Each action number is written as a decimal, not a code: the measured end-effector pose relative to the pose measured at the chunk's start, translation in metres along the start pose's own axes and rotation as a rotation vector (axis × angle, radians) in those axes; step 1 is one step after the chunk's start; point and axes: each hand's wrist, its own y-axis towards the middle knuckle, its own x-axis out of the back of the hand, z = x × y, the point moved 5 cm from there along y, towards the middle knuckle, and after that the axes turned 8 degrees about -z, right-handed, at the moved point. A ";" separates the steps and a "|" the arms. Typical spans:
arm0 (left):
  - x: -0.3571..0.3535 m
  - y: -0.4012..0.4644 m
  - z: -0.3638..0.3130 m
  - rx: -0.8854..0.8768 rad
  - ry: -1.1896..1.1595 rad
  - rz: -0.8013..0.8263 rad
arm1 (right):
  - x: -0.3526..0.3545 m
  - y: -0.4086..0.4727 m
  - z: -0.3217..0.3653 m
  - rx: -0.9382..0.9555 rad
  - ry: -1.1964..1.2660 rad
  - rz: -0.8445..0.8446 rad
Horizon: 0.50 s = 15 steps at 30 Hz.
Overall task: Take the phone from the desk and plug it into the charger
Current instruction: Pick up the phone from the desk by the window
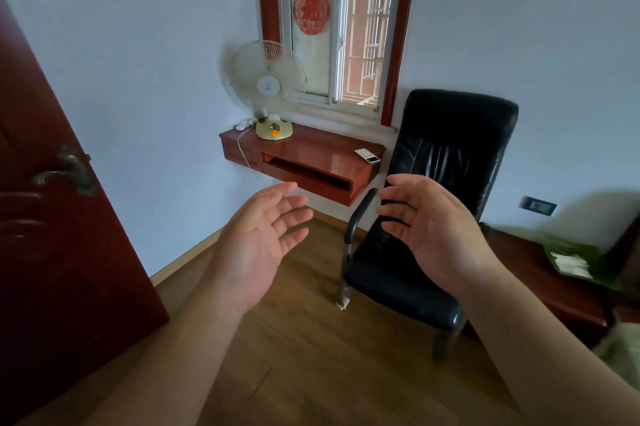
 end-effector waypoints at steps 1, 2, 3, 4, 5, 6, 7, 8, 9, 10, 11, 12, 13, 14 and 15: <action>-0.001 0.016 0.005 0.009 0.002 -0.007 | 0.002 0.017 -0.008 -0.014 0.017 0.000; -0.002 0.033 0.010 0.017 0.004 -0.018 | 0.003 0.036 -0.015 -0.029 0.032 -0.001; -0.004 0.051 0.016 0.027 0.005 -0.034 | 0.005 0.055 -0.023 -0.045 0.046 -0.003; -0.005 0.069 0.021 0.040 0.004 -0.052 | 0.007 0.074 -0.031 -0.062 0.061 -0.008; -0.007 0.088 0.027 0.056 0.003 -0.070 | 0.009 0.095 -0.037 -0.078 0.080 -0.016; -0.010 0.107 0.031 0.074 0.005 -0.088 | 0.012 0.116 -0.043 -0.096 0.097 -0.025; -0.014 0.127 0.036 0.094 0.009 -0.106 | 0.016 0.137 -0.047 -0.114 0.111 -0.035; -0.018 0.148 0.040 0.115 0.012 -0.125 | 0.019 0.159 -0.051 -0.131 0.123 -0.041; -0.022 0.167 0.043 0.134 0.014 -0.144 | 0.022 0.181 -0.053 -0.146 0.130 -0.043; -0.028 0.187 0.046 0.148 0.019 -0.159 | 0.026 0.203 -0.053 -0.159 0.135 -0.043; -0.033 0.205 0.049 0.159 0.025 -0.166 | 0.029 0.224 -0.053 -0.167 0.137 -0.043; -0.039 0.222 0.051 0.164 0.030 -0.167 | 0.031 0.245 -0.051 -0.170 0.140 -0.042; -0.044 0.238 0.053 0.166 0.031 -0.163 | 0.033 0.264 -0.049 -0.169 0.143 -0.041; -0.048 0.253 0.054 0.167 0.027 -0.157 | 0.034 0.281 -0.048 -0.169 0.142 -0.040; -0.052 0.267 0.056 0.168 0.023 -0.151 | 0.035 0.296 -0.047 -0.170 0.136 -0.039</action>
